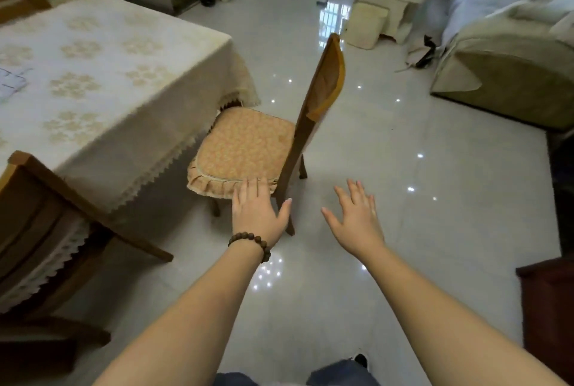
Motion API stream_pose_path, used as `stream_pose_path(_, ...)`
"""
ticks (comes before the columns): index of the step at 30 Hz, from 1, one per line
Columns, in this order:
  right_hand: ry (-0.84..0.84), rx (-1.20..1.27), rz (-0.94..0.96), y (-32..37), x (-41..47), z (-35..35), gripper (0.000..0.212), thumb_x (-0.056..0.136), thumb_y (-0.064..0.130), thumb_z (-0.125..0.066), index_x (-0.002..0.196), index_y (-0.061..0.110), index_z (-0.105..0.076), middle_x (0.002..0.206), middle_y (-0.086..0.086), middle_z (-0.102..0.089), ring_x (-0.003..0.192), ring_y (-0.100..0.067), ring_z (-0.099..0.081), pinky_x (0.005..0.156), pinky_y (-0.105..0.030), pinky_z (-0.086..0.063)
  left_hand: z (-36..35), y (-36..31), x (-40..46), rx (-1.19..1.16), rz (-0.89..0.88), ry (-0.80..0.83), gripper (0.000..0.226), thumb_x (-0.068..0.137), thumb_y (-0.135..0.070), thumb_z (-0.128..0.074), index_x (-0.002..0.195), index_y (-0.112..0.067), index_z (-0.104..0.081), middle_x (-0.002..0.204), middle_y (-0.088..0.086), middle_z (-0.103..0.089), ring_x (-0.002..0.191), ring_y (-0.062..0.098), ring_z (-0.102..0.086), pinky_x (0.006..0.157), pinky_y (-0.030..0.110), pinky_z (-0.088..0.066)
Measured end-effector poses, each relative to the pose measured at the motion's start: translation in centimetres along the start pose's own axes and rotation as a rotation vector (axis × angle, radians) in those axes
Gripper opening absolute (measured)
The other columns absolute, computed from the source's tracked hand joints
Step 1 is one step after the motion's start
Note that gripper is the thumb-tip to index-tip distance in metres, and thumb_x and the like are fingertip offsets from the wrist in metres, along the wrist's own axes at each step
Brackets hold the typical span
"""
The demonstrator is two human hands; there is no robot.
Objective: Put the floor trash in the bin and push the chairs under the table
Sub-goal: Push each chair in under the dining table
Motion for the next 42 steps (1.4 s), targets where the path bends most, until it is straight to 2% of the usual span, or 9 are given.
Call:
stream_pose_path(7, 0.002, -0.015, 0.017, -12.9, 2.6, 7.5, 0.062, 0.094, 0.047, -0.042, 0.147, 0.018, -0.026, 0.158, -0.009, -0.011, 0.146, -0.021, 0.004, 0.118, -0.042, 0.004, -2.7, -13.7, 1.4, -0.032, 0.003, -0.049, 0.075, 0.093, -0.054, -0.042, 0.151, -0.012, -0.018, 0.157, 0.007, -0.023, 0.147, 0.023, -0.012, 0.12, 0.043, -0.009)
stream_pose_path(12, 0.025, -0.019, 0.04, -17.9, 6.2, 9.9, 0.06, 0.095, 0.045, -0.04, 0.147, 0.02, -0.023, 0.159, -0.007, -0.009, 0.146, -0.02, 0.007, 0.118, -0.041, 0.006, -3.1, -18.0, 4.8, 0.009, 0.005, -0.102, 0.077, 0.091, -0.052, -0.045, 0.151, -0.011, -0.019, 0.156, 0.008, -0.026, 0.146, 0.024, -0.014, 0.12, 0.043, -0.012)
stream_pose_path(18, 0.033, 0.006, 0.111, -20.1, 12.5, 10.5, 0.058, 0.095, 0.041, -0.044, 0.146, 0.019, -0.026, 0.159, -0.007, -0.009, 0.146, -0.02, 0.006, 0.118, -0.04, 0.006, -3.9, -21.6, 10.6, -0.015, 0.024, -0.157, 0.073, 0.092, -0.049, -0.047, 0.149, -0.009, -0.025, 0.154, 0.01, -0.03, 0.145, 0.025, -0.017, 0.12, 0.042, -0.013)
stream_pose_path(24, 0.062, -0.042, 0.244, -19.7, 22.8, 11.3, 0.057, 0.095, 0.041, -0.043, 0.146, 0.02, -0.027, 0.159, -0.005, -0.008, 0.146, -0.019, 0.008, 0.118, -0.042, 0.005, -5.1, -24.6, 18.8, -0.091, 0.074, -0.232, 0.073, 0.092, -0.05, -0.047, 0.148, -0.008, -0.026, 0.153, 0.012, -0.032, 0.144, 0.026, -0.021, 0.119, 0.042, -0.014)
stream_pose_path(32, 0.124, -0.116, 0.448, -15.0, 36.6, 13.4, 0.056, 0.095, 0.037, -0.045, 0.146, 0.022, -0.025, 0.159, -0.003, -0.011, 0.146, -0.02, 0.005, 0.119, -0.042, 0.002, -1.7, -24.0, 28.7, -0.162, 0.311, -0.296, 0.077, 0.091, -0.055, -0.047, 0.15, -0.012, -0.021, 0.155, 0.009, -0.027, 0.143, 0.026, -0.022, 0.117, 0.042, -0.018)
stream_pose_path(37, 0.173, -0.078, 0.544, -12.6, 41.0, 12.7, 0.059, 0.093, 0.034, -0.05, 0.146, 0.023, -0.026, 0.158, -0.004, -0.011, 0.146, -0.021, 0.003, 0.118, -0.041, 0.003, -0.4, -21.0, 30.3, -0.125, 0.474, -0.272, 0.082, 0.089, -0.066, -0.037, 0.15, -0.014, -0.021, 0.151, 0.009, -0.033, 0.136, 0.029, -0.032, 0.11, 0.042, -0.027)
stream_pose_path(42, 0.208, -0.155, 0.761, -8.1, 45.7, 11.0, 0.076, 0.086, 0.033, -0.062, 0.148, 0.024, -0.019, 0.159, -0.005, -0.004, 0.146, -0.022, 0.007, 0.116, -0.041, 0.005, -0.4, -17.8, 29.8, -0.076, 0.623, -0.304, 0.087, 0.086, -0.071, -0.038, 0.149, -0.014, -0.022, 0.149, 0.008, -0.036, 0.134, 0.026, -0.034, 0.111, 0.042, -0.028)
Point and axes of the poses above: each hand's wrist, its own x-axis towards the middle knuckle, its own z-axis out of the back of the hand, y = z × x, the point moved 8 cm from there along x, towards the middle knuckle
